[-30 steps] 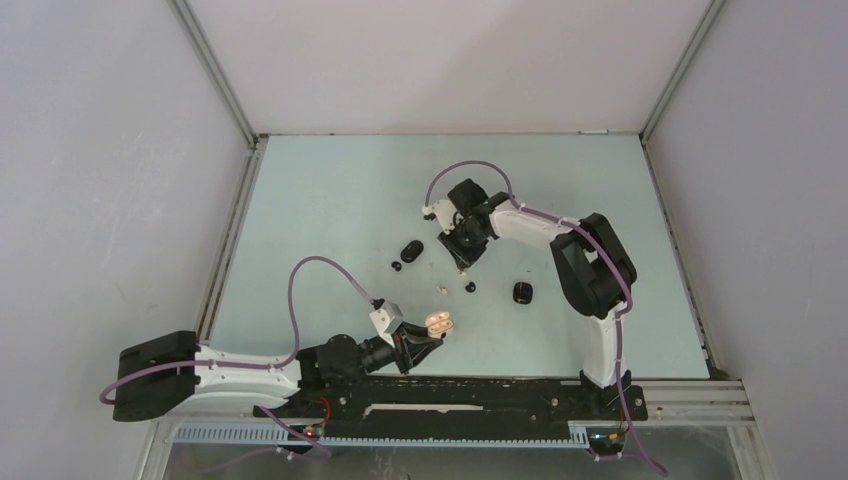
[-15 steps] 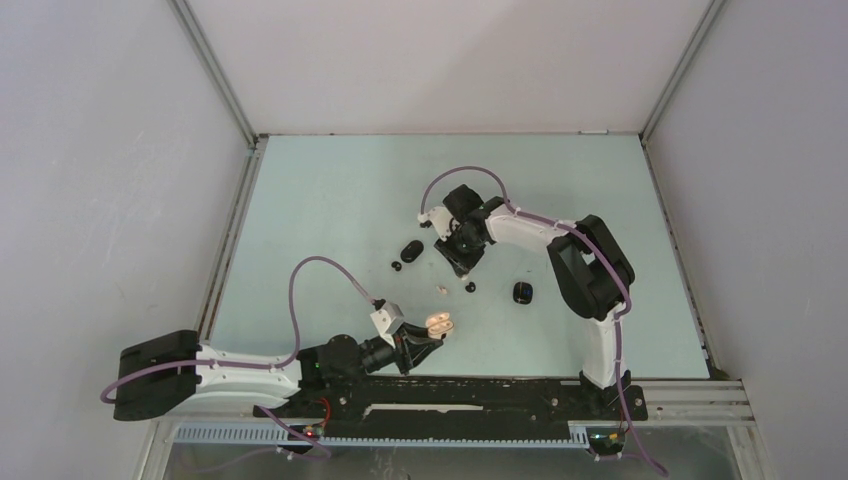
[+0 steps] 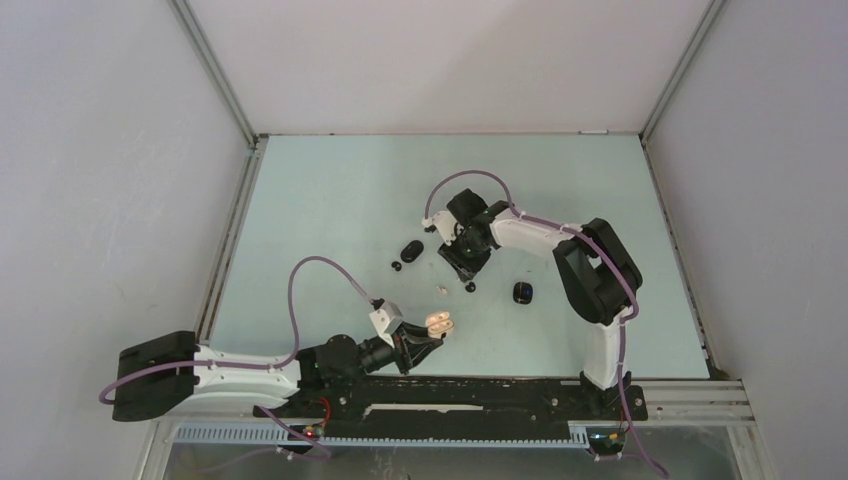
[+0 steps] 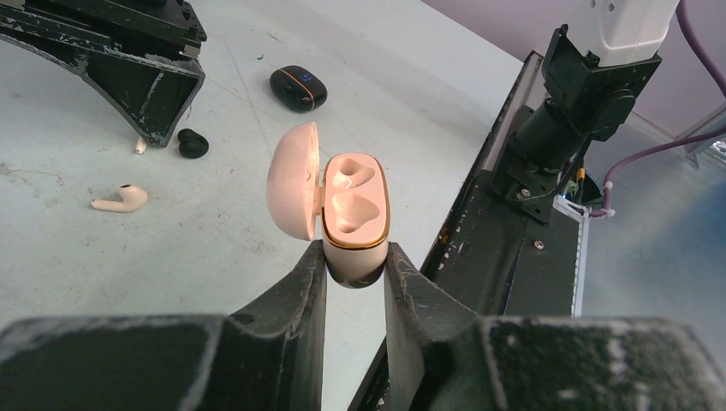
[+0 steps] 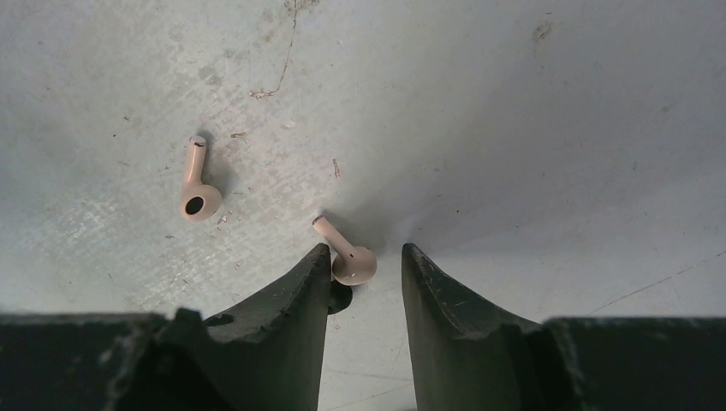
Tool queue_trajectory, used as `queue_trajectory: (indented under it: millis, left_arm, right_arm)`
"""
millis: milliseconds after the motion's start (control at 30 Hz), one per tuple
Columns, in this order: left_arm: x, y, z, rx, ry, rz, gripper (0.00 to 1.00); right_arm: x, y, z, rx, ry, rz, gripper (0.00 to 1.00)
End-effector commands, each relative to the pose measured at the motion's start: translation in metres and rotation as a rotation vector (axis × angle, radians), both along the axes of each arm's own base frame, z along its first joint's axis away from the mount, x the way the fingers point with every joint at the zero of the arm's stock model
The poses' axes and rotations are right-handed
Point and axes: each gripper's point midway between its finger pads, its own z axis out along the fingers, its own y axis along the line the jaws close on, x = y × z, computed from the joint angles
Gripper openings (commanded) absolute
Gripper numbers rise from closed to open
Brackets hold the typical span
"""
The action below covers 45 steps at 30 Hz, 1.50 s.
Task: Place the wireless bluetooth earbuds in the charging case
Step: Pick up the earbud from the center of the board.
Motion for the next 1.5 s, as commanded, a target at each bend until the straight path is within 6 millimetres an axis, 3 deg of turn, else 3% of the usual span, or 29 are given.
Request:
queue_trajectory:
  millis: [0, 267, 533, 833, 1167, 1467]
  left_arm:
    - [-0.002, -0.002, 0.008, -0.034, -0.007, -0.008, 0.00]
    - [-0.001, -0.001, 0.008, -0.037, -0.001, -0.003, 0.00]
    - [0.001, 0.000, 0.010, -0.045, 0.000, 0.013, 0.00]
    - [0.009, 0.004, 0.004, -0.016, -0.015, 0.055, 0.00]
    - [0.028, -0.013, 0.014, 0.045, -0.088, 0.117, 0.00]
    - [0.045, -0.043, 0.035, 0.017, -0.132, 0.167, 0.00]
  right_arm:
    - [0.002, -0.004, 0.008, -0.002, -0.029, -0.001, 0.39]
    - [0.003, -0.004, 0.011, 0.022, -0.035, 0.005, 0.27]
    - [0.004, -0.006, 0.038, 0.071, -0.090, 0.018, 0.22]
    - [-0.014, -0.015, 0.103, 0.118, -0.238, 0.123, 0.14]
    - [-0.047, -0.020, 0.187, 0.191, -0.381, 0.286, 0.12]
    - [-0.082, -0.016, 0.229, 0.327, -0.346, 0.388, 0.09]
